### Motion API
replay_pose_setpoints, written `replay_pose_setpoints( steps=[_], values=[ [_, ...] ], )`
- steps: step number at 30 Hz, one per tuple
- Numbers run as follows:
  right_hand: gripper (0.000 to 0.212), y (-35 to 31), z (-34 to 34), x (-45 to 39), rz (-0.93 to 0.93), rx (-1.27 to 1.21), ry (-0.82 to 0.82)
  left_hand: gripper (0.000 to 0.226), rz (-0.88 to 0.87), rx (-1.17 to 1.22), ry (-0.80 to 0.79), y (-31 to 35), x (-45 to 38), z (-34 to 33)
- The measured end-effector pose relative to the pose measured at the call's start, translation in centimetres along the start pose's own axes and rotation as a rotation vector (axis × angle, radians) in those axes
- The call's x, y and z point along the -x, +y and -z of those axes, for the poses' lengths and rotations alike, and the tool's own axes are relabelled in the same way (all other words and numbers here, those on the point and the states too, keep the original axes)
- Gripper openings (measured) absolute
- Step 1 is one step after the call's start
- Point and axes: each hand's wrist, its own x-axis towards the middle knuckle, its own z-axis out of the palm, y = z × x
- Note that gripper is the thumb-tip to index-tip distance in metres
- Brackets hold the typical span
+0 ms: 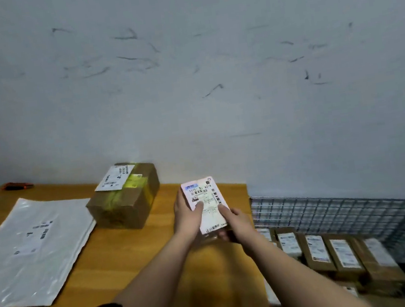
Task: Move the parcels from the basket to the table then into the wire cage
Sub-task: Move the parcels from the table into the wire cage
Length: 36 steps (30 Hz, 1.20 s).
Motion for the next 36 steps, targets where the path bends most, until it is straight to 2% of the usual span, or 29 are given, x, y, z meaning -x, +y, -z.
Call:
replay_pose_setpoints(
  steps=[4, 7, 8, 11, 12, 15, 16, 20, 28, 33, 36],
  values=[
    [0.028, 0.7, 9.3, -1.0, 0.031, -0.041, 0.081, 0.058, -0.005, 0.082, -0.141, 2.8, 3.3, -9.5],
    [0.031, 1.5, 17.2, -1.2, 0.036, 0.024, 0.119, 0.054, 0.108, 0.135, -0.184, 4.4, 6.0, -16.9],
    [0.037, 1.7, 19.6, -1.5, 0.039, 0.05, 0.124, 0.053, 0.145, 0.144, -0.174, 5.0, 6.6, -19.1],
    [0.078, 4.3, 27.9, -3.6, 0.03, 0.183, 0.132, 0.049, 0.187, 0.129, -0.22, 5.6, 8.3, -26.2],
    [0.079, 5.2, 30.5, -3.7, 0.006, 0.226, 0.117, 0.049, 0.208, 0.108, -0.261, 5.6, 9.1, -28.6],
    [0.04, 5.3, 35.7, -1.8, -0.081, 0.147, 0.062, 0.056, 0.271, 0.089, -0.369, 5.4, 10.9, -33.6],
    [0.035, 5.9, 37.3, -2.0, -0.11, 0.123, 0.052, 0.06, 0.279, 0.08, -0.404, 5.4, 11.4, -34.7],
    [0.04, 7.7, 42.3, -2.5, -0.192, 0.07, 0.066, 0.07, 0.333, 0.083, -0.549, 5.5, 13.6, -39.0],
    [0.043, 12.0, 48.1, -1.0, -0.32, 0.007, 0.191, 0.072, 0.373, -0.062, -0.734, 2.4, 15.1, -44.6],
    [0.037, 16.0, 50.7, -0.2, -0.384, 0.016, 0.213, 0.053, 0.465, -0.176, -0.743, -0.5, 16.7, -48.1],
    [0.037, 18.8, 52.2, -0.3, -0.437, 0.007, 0.238, 0.049, 0.455, -0.269, -0.778, -2.6, 17.5, -50.3]
  ],
)
